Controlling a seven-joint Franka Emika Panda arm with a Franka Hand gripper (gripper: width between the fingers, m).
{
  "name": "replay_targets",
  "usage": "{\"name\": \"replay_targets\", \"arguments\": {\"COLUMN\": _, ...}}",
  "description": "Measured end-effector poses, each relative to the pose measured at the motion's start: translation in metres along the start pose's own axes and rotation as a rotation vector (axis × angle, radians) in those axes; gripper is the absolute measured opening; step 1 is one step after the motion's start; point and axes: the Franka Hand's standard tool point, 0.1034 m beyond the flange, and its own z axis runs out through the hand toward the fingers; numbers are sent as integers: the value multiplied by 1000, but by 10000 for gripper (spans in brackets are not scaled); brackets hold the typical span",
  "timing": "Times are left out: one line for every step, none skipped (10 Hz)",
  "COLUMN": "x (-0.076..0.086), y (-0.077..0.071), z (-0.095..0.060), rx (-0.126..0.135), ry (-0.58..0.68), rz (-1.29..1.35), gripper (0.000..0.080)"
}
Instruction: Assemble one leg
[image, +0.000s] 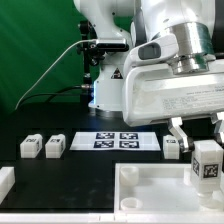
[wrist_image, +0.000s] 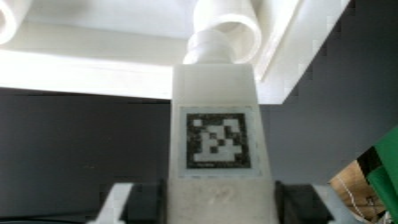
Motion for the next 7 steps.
{"name": "replay_targets", "arguments": {"x": -1, "y": -5, "z": 1, "rx": 4, "ry": -1, "rz": -4, "gripper": 291}}
{"name": "replay_targets", "arguments": {"x": -1, "y": -7, "z": 1, "rx": 6, "ry": -2, "rz": -6, "gripper": 291}}
{"name": "replay_targets", "arguments": {"x": -1, "y": -7, "z": 1, "rx": 6, "ry": -1, "rz": -7, "gripper": 291}}
{"name": "replay_targets", "arguments": {"x": -1, "y": -7, "z": 2, "rx": 6, "ry": 2, "rz": -7, "gripper": 291}}
{"name": "replay_targets", "arguments": {"x": 0, "y": -8, "z": 3, "rx": 7, "ry": 12, "rz": -7, "gripper": 291}}
{"name": "replay_targets", "arguments": {"x": -4, "y": -8, "z": 6, "rx": 7, "ry": 10, "rz": -6, "gripper": 291}}
{"name": "replay_targets", "arguments": {"x": -6, "y": -8, "z": 9, "rx": 8, "ry": 5, "rz": -5, "gripper": 291}}
